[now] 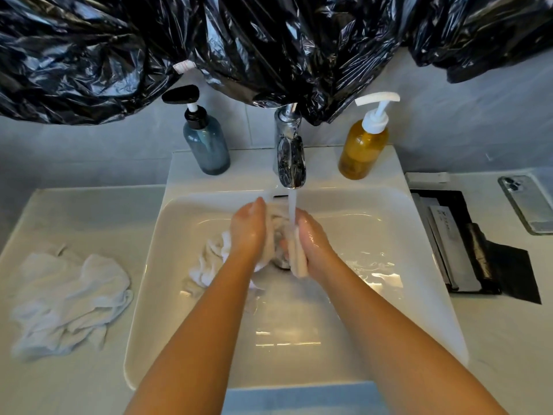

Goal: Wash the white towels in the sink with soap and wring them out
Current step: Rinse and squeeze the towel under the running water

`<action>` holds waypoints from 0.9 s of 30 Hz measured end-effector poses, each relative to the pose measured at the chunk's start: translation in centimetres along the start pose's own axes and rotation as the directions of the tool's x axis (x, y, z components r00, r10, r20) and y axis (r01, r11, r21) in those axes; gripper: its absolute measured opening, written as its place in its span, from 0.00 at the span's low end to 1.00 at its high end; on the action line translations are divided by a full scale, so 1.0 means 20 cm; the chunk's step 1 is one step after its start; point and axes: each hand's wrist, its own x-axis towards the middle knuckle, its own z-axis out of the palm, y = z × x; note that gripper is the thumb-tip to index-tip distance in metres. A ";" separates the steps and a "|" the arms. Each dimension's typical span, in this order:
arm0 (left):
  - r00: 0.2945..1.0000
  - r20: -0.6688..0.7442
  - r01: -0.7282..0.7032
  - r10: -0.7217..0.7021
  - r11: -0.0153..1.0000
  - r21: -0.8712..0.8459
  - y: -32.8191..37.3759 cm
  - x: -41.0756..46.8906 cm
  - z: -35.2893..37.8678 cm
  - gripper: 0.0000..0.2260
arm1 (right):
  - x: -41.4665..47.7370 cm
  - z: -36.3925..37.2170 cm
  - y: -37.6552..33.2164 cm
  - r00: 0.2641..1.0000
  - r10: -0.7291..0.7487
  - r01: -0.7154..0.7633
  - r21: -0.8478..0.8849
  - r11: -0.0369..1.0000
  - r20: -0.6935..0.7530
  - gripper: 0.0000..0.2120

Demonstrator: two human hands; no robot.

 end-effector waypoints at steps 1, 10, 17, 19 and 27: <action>0.996 0.019 -0.090 0.090 0.996 0.002 -0.01 -0.01 -0.01 0.17 | -0.01 -0.02 -0.01 0.999 0.050 -0.051 0.042 0.998 0.021 0.15; 0.781 0.095 -0.575 0.617 0.652 0.494 -0.02 -0.18 0.12 0.15 | -0.01 0.05 -0.03 1.000 0.008 -0.013 0.299 0.954 0.018 0.12; 0.972 0.042 -0.235 0.233 0.935 0.266 -0.02 -0.05 -0.02 0.12 | 0.00 0.03 0.01 0.994 0.069 -0.068 0.018 0.998 -0.081 0.15; 0.951 0.086 -0.308 0.297 0.935 0.176 -0.03 -0.11 -0.04 0.08 | 0.00 0.01 -0.01 0.991 0.122 -0.117 0.080 0.990 -0.060 0.20; 0.954 0.075 -0.286 0.290 0.807 0.518 -0.06 -0.20 0.06 0.09 | -0.03 0.06 0.02 0.992 -0.010 0.008 -0.018 1.000 -0.123 0.13</action>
